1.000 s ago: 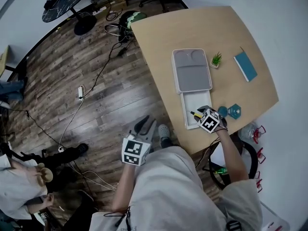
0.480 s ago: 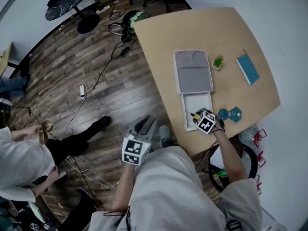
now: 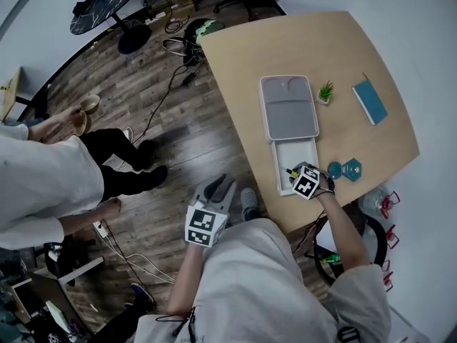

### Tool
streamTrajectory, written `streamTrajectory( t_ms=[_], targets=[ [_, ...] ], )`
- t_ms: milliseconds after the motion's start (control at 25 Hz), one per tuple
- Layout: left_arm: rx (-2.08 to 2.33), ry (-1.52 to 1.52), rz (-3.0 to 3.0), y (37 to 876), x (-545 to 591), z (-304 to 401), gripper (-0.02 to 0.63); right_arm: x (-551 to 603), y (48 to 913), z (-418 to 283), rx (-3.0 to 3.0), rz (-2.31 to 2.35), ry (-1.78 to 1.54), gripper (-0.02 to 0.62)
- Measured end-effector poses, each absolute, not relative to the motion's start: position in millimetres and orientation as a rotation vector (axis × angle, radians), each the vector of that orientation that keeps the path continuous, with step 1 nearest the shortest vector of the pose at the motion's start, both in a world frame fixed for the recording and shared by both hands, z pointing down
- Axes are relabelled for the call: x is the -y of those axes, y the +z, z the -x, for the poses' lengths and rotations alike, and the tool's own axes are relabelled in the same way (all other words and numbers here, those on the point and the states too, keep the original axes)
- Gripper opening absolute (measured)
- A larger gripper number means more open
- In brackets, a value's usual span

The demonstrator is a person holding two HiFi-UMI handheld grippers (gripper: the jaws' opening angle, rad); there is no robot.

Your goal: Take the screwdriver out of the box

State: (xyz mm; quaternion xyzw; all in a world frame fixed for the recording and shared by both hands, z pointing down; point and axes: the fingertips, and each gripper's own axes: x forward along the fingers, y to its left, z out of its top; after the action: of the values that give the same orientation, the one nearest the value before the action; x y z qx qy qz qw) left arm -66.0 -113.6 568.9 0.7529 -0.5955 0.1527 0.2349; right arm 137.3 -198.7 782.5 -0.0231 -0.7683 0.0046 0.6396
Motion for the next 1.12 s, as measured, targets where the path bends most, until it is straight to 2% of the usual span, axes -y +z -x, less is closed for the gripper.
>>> streamTrajectory(
  t_ms=[320,1120],
  targets=[
    [1.631,0.434,-2.068,572.5,108.9,67.7,0.103,202.8,781.5,-136.4,1.756,0.029,0.051,0.087],
    [1.574,0.459,-2.107,574.7,99.0,70.7,0.103,215.6,770.3,-135.2,1.786,-0.119,0.061,0.081]
  ],
)
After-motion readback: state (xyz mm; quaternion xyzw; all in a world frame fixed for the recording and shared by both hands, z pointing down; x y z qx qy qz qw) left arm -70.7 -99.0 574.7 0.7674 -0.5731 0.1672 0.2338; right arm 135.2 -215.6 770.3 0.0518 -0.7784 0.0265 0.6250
